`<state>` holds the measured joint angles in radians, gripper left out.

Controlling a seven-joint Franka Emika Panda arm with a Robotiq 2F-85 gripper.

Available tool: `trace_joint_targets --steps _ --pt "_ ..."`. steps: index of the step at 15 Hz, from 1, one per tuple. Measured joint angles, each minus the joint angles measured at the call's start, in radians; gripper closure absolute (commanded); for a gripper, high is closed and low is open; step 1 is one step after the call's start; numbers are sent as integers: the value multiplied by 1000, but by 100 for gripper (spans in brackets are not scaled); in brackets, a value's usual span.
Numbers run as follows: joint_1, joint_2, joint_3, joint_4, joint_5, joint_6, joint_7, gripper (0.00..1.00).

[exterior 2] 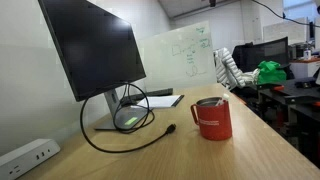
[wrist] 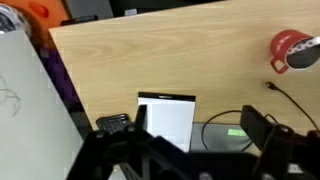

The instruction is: Move the mug cup to the right

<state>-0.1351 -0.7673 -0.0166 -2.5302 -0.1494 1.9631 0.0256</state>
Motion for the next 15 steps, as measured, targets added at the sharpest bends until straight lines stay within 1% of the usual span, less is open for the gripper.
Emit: trace_joint_targets --steps 7,9,12,15 --pt "1 0 0 0 0 0 0 0" --pt "12 12 0 -5 1 0 -2 0" --pt "66 93 0 -21 33 0 -5 0" --pt "131 221 1 -29 126 7 -5 0"
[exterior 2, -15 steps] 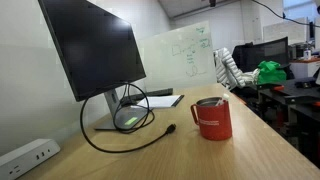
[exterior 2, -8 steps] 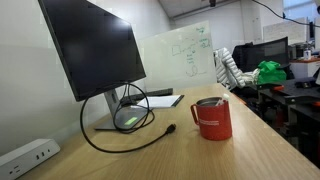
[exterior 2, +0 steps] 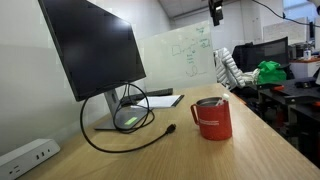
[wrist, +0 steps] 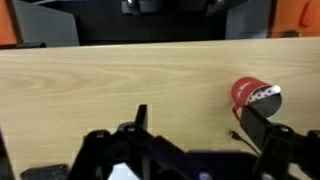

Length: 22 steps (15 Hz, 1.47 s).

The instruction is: Move the mug cup to the right

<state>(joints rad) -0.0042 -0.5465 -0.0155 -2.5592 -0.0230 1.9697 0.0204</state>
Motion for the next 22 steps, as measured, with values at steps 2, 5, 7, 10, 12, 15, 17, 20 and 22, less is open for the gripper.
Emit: trace_joint_targets --steps 2,5,7,10,12,15,17,20,22 --pt "31 79 5 -16 72 47 2 0" --pt "56 179 24 -71 168 167 10 0" --pt "66 242 44 -110 204 283 26 0" --pt "86 331 78 -143 240 451 51 0" --pt "105 389 93 -146 263 535 56 0" --pt "122 466 113 -142 286 636 79 0" --pt "130 520 128 -129 285 691 115 0" --pt "148 601 153 -93 276 743 180 0" --pt "161 644 162 -63 263 757 219 0"
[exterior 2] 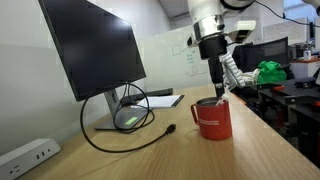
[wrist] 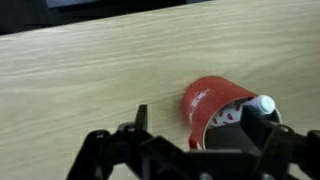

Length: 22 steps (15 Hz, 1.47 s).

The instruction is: Move the mug cup to the right

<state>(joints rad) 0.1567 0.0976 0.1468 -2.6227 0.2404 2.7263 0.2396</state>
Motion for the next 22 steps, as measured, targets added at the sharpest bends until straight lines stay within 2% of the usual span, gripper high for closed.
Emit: trace_joint_targets --steps 2,3,4,6,7,10,15,22 --pt "11 38 0 31 -33 18 47 0" --pt "14 57 -1 47 -51 22 73 5" --pt "16 74 -5 63 -74 22 99 24" --pt "24 107 -21 88 -119 22 138 31" --pt "28 123 -31 96 -143 22 152 37" --pt "41 159 -54 112 -183 22 164 62" --pt "54 177 -63 122 -188 22 164 99" --pt "58 178 -65 124 -188 22 164 98"
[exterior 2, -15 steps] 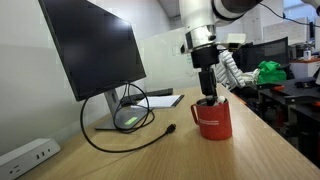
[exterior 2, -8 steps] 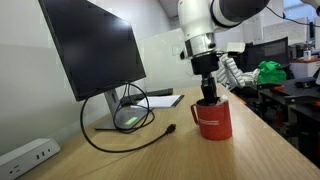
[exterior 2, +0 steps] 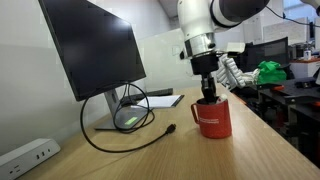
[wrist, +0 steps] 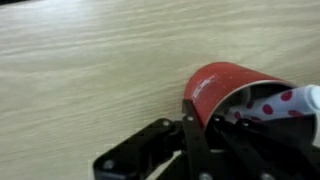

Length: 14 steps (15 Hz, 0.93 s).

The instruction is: Move the mug cup to the right

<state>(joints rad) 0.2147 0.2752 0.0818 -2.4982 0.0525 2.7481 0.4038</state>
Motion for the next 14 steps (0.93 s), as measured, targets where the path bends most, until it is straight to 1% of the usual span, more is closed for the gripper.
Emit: trace_joint_targets --steps 3,6,10,12,14 --pt "-8 -8 -2 2 1 -9 -3 98" --pt "-34 -50 -27 11 1 -52 -16 98" --pt "-111 -127 -71 33 1 -142 -88 98" --pt "-152 -143 -93 56 -2 -198 -125 98" --pt "-183 -145 -117 71 -27 -225 -142 98"
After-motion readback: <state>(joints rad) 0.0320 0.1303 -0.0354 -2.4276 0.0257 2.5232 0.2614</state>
